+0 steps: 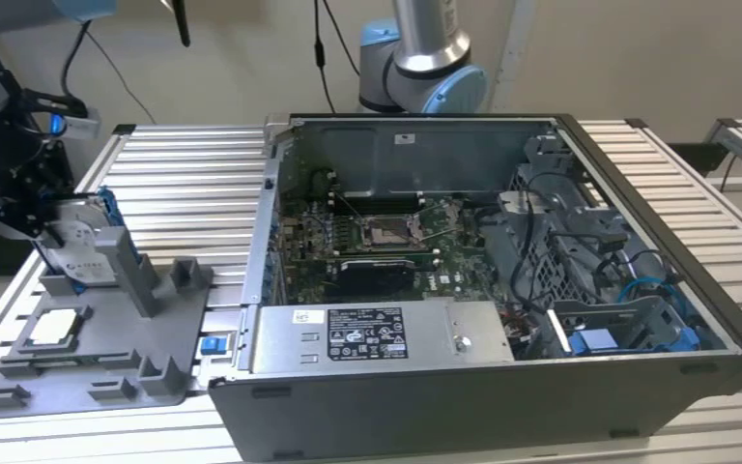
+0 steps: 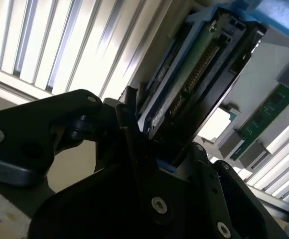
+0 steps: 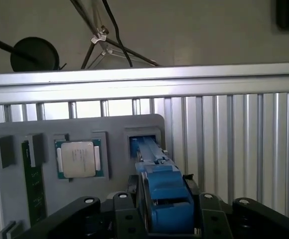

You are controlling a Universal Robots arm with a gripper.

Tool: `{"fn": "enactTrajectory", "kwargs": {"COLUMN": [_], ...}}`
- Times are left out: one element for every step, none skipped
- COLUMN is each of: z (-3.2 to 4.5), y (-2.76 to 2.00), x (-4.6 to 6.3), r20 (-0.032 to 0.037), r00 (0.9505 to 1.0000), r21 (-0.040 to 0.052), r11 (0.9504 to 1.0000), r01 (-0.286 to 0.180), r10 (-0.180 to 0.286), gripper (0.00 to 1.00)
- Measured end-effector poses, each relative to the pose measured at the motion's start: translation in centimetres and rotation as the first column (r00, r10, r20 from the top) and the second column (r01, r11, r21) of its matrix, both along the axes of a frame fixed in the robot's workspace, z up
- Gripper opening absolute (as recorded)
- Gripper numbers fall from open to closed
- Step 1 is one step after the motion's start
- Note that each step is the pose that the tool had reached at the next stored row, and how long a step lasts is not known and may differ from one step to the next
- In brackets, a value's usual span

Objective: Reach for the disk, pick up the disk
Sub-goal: 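Pick up the disk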

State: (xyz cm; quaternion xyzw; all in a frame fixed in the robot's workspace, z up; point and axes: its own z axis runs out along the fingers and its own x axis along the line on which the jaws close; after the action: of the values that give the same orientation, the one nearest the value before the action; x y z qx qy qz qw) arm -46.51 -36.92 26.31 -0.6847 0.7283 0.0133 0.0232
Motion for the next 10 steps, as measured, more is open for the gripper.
{"fn": "enactTrajectory", "kwargs": {"z": [-0.01,-0.03,-0.05,-0.06,-0.12,-0.17,-0.19,-0.21,-0.23,-0.24], "y": [0.0,0.01,0.01,0.01,0.0,0.0,0.0,0.0,0.0,0.0], "x": [0.05,0.07,0.08,0.08,0.08,0.09,0.09,0.09,0.09,0.09], "r20": [0.0001,0.0002,0.0001,0.0,-0.0002,-0.0003,-0.0005,-0.0004,-0.0003,-0.0002], "r00": [1.0,1.0,1.0,1.0,1.0,1.0,1.0,1.0,1.0,1.0], "r21": [0.0002,0.0004,0.0005,0.0005,0.0005,0.0005,0.0004,0.0004,0.0006,0.0006], "r11": [1.0,1.0,1.0,1.0,1.0,1.0,1.0,1.0,1.0,1.0], "r01": [-0.001,-0.002,-0.003,-0.003,-0.004,-0.004,-0.005,-0.005,-0.005,-0.005], "r10": [0.001,0.002,0.003,0.003,0.004,0.004,0.005,0.005,0.005,0.005], "gripper": [1.0,1.0,1.0,1.0,1.0,1.0,1.0,1.0,1.0,1.0]}}
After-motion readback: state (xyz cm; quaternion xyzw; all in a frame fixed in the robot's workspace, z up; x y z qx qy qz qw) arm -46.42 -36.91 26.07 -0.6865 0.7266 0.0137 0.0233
